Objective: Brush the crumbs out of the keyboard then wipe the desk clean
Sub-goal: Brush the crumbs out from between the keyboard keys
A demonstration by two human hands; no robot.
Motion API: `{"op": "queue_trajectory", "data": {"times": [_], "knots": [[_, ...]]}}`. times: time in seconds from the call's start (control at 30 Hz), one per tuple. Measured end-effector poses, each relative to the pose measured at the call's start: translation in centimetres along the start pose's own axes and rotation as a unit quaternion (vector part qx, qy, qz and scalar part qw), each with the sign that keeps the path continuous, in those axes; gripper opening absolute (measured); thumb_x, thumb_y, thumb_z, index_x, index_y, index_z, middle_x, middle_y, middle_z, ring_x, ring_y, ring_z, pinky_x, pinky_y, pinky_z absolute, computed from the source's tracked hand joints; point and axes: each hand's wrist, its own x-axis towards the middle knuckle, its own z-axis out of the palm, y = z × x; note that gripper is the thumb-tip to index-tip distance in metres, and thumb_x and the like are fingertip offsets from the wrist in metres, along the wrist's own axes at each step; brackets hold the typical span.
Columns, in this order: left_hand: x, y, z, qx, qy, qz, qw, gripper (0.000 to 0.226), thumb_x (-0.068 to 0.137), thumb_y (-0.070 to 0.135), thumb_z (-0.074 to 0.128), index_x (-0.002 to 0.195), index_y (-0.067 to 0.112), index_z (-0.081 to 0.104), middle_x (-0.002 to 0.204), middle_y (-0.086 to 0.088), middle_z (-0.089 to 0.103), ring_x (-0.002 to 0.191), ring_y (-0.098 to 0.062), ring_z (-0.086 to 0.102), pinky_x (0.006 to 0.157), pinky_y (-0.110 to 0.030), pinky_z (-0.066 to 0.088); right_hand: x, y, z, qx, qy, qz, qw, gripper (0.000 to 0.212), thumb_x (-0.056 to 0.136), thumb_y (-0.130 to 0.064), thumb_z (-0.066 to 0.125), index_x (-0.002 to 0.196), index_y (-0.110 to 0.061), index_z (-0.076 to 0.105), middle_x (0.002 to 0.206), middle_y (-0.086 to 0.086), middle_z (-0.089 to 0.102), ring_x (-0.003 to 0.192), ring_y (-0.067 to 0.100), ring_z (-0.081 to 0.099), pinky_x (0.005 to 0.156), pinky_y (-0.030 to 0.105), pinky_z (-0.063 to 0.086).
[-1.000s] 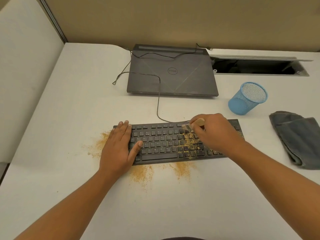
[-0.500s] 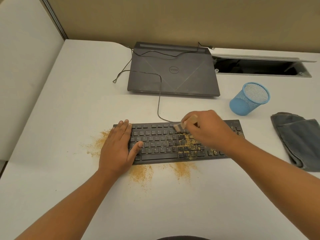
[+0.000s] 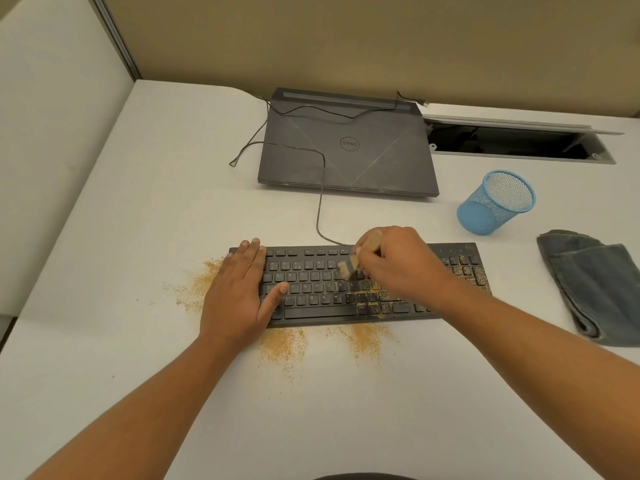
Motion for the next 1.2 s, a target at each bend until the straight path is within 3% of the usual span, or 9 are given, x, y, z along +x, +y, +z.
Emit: {"op": "queue_trajectory", "data": {"times": [0.13, 0.27, 0.37, 0.53, 0.67, 0.83, 0.97, 1.07, 1.2], "knots": [[-0.1, 0.0, 0.0, 0.002, -0.003, -0.002, 1.0, 0.089, 0.092, 0.074, 0.005, 0.154, 0.013, 0.026, 0.162, -0.001, 0.021, 0.15, -0.012, 0.009, 0.122, -0.031, 0.004, 0.8, -0.1, -0.1, -0.056, -0.06, 0.004, 0.997, 0.035, 0.093, -0.016, 0.051, 0.066, -0.002, 0.068, 0.089, 0.004, 0.07, 0.061, 0.02, 0.06, 0.052, 0.033, 0.046], [-0.1, 0.0, 0.0, 0.0, -0.003, -0.002, 1.0, 0.09, 0.092, 0.074, 0.005, 0.154, 0.013, 0.026, 0.162, -0.001, 0.021, 0.15, -0.012, 0.009, 0.122, -0.031, 0.003, 1.1, -0.8, -0.5, -0.042, -0.033, -0.003, 0.999, 0.032, 0.094, -0.015, 0.05, 0.071, -0.005, 0.07, 0.081, -0.007, 0.066, 0.061, 0.021, 0.06, 0.053, 0.035, 0.046], [0.0, 0.1, 0.0, 0.001, -0.002, 0.0, 1.0, 0.09, 0.091, 0.074, 0.004, 0.154, 0.013, 0.026, 0.162, -0.001, 0.021, 0.15, -0.012, 0.008, 0.122, -0.03, 0.003, 1.3, -0.4, 0.0, -0.05, -0.076, 0.006, 0.996, 0.035, 0.094, -0.016, 0.05, 0.067, -0.001, 0.066, 0.09, 0.007, 0.07, 0.065, 0.024, 0.063, 0.057, 0.037, 0.05], [-0.1, -0.1, 0.2, 0.0, -0.001, -0.002, 1.0, 0.088, 0.093, 0.073, 0.007, 0.154, 0.014, 0.026, 0.162, -0.001, 0.02, 0.15, -0.012, 0.009, 0.123, -0.033, 0.006, 0.5, -1.4, -0.5, -0.027, -0.083, -0.042, 0.995, 0.035, 0.102, -0.018, 0.043, 0.084, -0.006, 0.07, 0.065, -0.013, 0.059, 0.052, -0.004, 0.056, 0.046, 0.013, 0.038], [0.0, 0.0, 0.2, 0.0, 0.0, -0.003, 1.0, 0.088, 0.092, 0.073, 0.006, 0.154, 0.014, 0.026, 0.162, 0.0, 0.02, 0.15, -0.011, 0.007, 0.122, -0.032, 0.005, 0.9, -1.4, -0.3, -0.089, -0.122, -0.051, 0.987, 0.032, 0.094, -0.02, 0.049, 0.069, -0.006, 0.066, 0.085, 0.001, 0.071, 0.07, 0.022, 0.064, 0.063, 0.041, 0.053], [0.0, -0.2, 0.3, 0.002, 0.001, -0.002, 1.0, 0.087, 0.093, 0.073, 0.007, 0.154, 0.014, 0.026, 0.162, 0.0, 0.019, 0.15, -0.011, 0.007, 0.123, -0.032, 0.005, 1.4, -1.7, 0.2, -0.043, -0.09, -0.019, 0.995, 0.031, 0.096, -0.016, 0.049, 0.086, 0.007, 0.067, 0.078, 0.007, 0.066, 0.055, 0.018, 0.048, 0.052, 0.034, 0.044], [0.0, -0.2, 0.4, 0.002, 0.0, -0.002, 1.0, 0.087, 0.093, 0.073, 0.007, 0.154, 0.014, 0.025, 0.162, -0.001, 0.019, 0.15, -0.012, 0.007, 0.123, -0.033, 0.005, 1.7, -1.5, 0.2, -0.045, -0.106, -0.001, 0.993, 0.033, 0.094, -0.016, 0.05, 0.07, 0.005, 0.058, 0.078, 0.024, 0.064, 0.055, 0.019, 0.045, 0.052, 0.034, 0.039], [0.0, -0.2, 0.3, 0.001, 0.0, -0.001, 1.0, 0.087, 0.093, 0.073, 0.007, 0.154, 0.014, 0.026, 0.162, -0.001, 0.019, 0.15, -0.012, 0.008, 0.123, -0.033, 0.005, 1.8, -1.6, 0.3, -0.046, -0.071, -0.021, 0.996, 0.035, 0.099, -0.02, 0.045, 0.087, 0.006, 0.067, 0.077, 0.018, 0.067, 0.053, 0.024, 0.045, 0.049, 0.028, 0.041], [0.0, -0.2, 0.3, 0.001, 0.001, -0.002, 1.0, 0.087, 0.093, 0.073, 0.008, 0.154, 0.013, 0.027, 0.162, -0.001, 0.021, 0.15, -0.013, 0.009, 0.123, -0.034, 0.007, 2.1, -1.7, 0.2, -0.07, -0.125, -0.014, 0.99, 0.034, 0.097, -0.02, 0.048, 0.074, 0.001, 0.062, 0.087, 0.02, 0.07, 0.057, 0.018, 0.047, 0.051, 0.03, 0.039]]}}
